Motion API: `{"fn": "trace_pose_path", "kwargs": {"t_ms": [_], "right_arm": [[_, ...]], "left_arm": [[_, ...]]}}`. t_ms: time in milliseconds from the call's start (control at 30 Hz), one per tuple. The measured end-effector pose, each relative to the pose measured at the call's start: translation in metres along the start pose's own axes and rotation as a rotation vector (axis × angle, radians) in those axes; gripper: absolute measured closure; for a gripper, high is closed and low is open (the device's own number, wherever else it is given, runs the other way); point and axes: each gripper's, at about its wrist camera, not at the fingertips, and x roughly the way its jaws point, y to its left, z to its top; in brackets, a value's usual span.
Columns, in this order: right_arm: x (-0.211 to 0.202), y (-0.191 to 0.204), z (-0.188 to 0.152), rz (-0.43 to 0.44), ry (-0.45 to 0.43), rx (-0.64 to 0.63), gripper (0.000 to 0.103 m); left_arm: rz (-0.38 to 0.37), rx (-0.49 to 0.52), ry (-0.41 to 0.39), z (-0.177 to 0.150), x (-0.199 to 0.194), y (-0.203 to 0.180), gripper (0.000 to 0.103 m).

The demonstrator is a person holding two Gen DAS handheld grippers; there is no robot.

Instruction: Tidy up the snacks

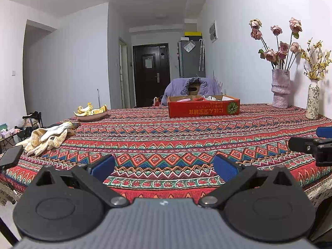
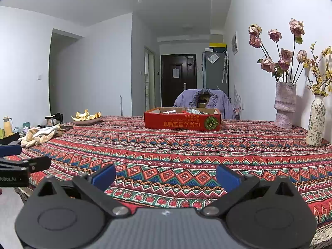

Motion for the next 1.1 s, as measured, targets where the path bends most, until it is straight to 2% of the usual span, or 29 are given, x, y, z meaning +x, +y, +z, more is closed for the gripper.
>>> {"fn": "trace_pose_path", "kwargs": {"t_ms": [1100], "right_arm": [[-0.0005,0.0005,0.0001,0.011,0.0,-0.007,0.0]], "left_arm": [[-0.01,-0.019,-0.026,0.0009,-0.0048,0.0025,0.0]]}}
